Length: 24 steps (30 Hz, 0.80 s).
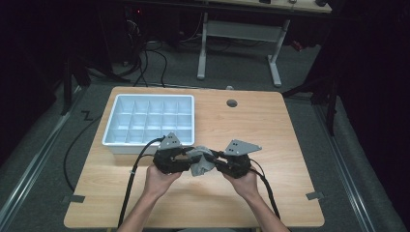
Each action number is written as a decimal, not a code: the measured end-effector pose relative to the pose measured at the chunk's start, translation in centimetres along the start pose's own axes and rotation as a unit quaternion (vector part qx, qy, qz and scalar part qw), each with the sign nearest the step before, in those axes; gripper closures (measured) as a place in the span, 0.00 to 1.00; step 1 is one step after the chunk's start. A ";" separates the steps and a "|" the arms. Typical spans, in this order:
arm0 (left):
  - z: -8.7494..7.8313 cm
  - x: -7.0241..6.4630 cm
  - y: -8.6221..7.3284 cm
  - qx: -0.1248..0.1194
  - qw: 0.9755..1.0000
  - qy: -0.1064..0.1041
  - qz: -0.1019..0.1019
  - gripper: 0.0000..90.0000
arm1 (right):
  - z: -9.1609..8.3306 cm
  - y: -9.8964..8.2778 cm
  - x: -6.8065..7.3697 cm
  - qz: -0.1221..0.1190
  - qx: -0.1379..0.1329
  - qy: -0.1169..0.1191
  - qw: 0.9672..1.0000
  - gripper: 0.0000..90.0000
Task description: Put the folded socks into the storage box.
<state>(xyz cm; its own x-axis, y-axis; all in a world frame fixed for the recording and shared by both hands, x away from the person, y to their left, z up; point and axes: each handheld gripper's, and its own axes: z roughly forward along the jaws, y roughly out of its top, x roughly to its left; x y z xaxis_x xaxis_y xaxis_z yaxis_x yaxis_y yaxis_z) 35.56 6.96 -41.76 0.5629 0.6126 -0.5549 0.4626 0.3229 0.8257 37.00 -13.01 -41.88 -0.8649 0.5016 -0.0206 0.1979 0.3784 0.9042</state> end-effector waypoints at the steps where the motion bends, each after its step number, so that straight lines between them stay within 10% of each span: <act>1: -0.1 0.0 0.0 0.000 1.000 -0.001 0.002 0.70 | 0.0 0.0 -0.1 0.002 0.000 0.001 1.000 0.89; 9: -0.4 -0.2 -0.1 0.005 1.000 -0.006 0.020 0.90 | 0.3 -0.3 -0.3 0.007 0.006 0.004 1.000 0.87; 24: -1.6 -0.1 0.4 0.007 0.999 0.005 0.033 0.92 | 0.4 -0.6 -0.7 0.038 0.006 -0.012 0.999 0.57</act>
<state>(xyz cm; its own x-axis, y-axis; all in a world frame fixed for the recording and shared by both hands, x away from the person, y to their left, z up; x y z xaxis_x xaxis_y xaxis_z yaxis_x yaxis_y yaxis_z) 34.59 8.15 -41.24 0.5858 0.6398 -0.4974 0.4336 0.2710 0.8594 37.71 -13.29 -42.53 -0.8356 0.5481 0.0373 0.2679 0.3472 0.8987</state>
